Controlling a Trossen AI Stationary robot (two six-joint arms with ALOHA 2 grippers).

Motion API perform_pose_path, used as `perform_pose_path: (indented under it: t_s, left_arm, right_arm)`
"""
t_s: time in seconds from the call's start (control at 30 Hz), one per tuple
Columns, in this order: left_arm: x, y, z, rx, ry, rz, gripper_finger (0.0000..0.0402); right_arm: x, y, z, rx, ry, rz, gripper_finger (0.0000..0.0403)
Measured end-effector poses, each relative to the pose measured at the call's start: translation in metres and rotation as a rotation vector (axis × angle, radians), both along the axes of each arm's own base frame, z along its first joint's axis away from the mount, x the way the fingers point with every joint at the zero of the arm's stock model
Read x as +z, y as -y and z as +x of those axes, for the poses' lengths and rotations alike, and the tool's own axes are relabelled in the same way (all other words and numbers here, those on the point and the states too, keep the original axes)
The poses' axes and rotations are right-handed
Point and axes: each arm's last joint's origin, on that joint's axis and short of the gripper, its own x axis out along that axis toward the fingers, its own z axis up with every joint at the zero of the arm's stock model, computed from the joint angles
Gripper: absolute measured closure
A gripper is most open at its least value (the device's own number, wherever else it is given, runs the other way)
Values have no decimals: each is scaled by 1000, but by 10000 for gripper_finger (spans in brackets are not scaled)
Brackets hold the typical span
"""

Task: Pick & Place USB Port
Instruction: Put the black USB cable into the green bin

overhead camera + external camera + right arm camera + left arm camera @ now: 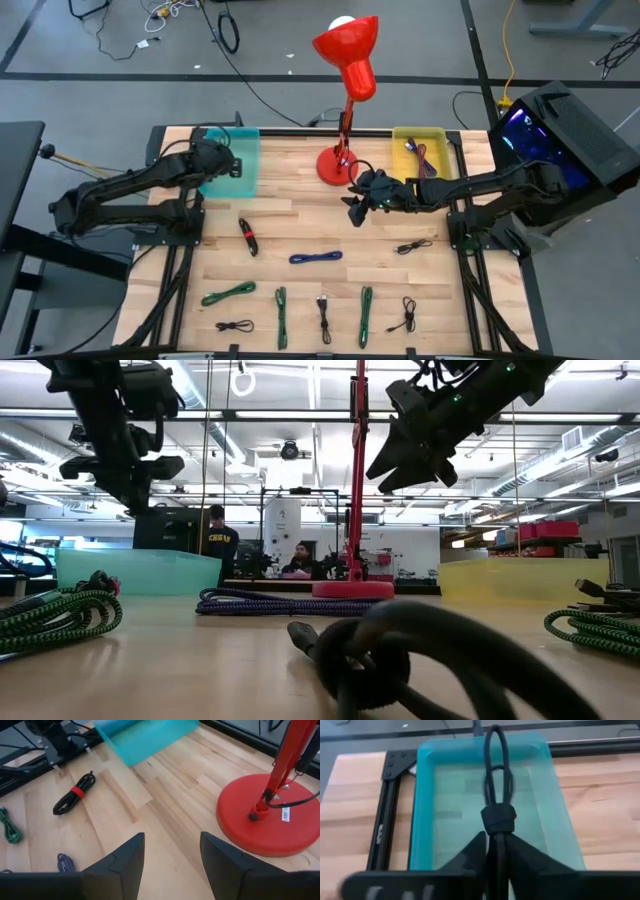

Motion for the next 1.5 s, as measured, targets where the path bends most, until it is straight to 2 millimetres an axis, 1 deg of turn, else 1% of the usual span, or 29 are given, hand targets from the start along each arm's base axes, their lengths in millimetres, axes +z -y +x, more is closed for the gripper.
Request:
perform_pose_path:
  t_s: [0.1, 0.2, 0.3, 0.4, 0.47, 0.53, 0.7, 0.83, 0.97, 1.07, 1.17, 1.27, 1.4, 1.5]
  left_arm:
    - [0, -1, -1, 5, -2, 1, 265]
    - [0, -1, -1, -1, -7, 0, 223]
    - [0, -1, 0, -20, -21, -1, 195]
    - [0, -1, 0, -34, -10, -17, 181]
    - [0, 0, 2, -75, 3, -41, 179]
    - [0, 2, 5, -156, 11, -75, 180]
    - [1, 17, 21, -492, 76, -184, 188]
    - [1, 36, 30, -728, 93, -258, 190]
    - [0, 62, 35, -1018, 90, -343, 191]
    - [1, 81, 38, -1155, 92, -373, 191]
    - [1, 100, 37, -1304, 48, -359, 191]
    - [1, 115, 36, -1429, 11, -315, 191]
    - [2, 129, 34, -1578, -75, -180, 191]
    - [-1, 135, 34, -1681, -192, -61, 191]
  right_arm:
    - [0, 0, 0, -1, 0, -1, 211]
    - [0, 0, 0, -17, 0, -13, 211]
    - [0, 1, 0, -28, 0, -21, 211]
    - [0, 1, 0, -27, -2, -25, 211]
    - [0, 1, 0, -25, -4, -28, 211]
    - [0, 1, 0, -24, -4, -28, 211]
    - [0, 1, 0, -24, -4, -28, 211]
    - [0, 1, 0, -24, -4, -28, 211]
    - [0, 1, 0, -24, -5, -28, 211]
    - [0, 1, 0, -26, -5, -28, 211]
    - [0, 2, -1, -43, -5, -40, 211]
    - [0, 2, -1, -47, -5, -43, 211]
    - [0, 2, 0, -47, -2, -43, 211]
    - [2, 2, 0, -47, 14, -42, 211]
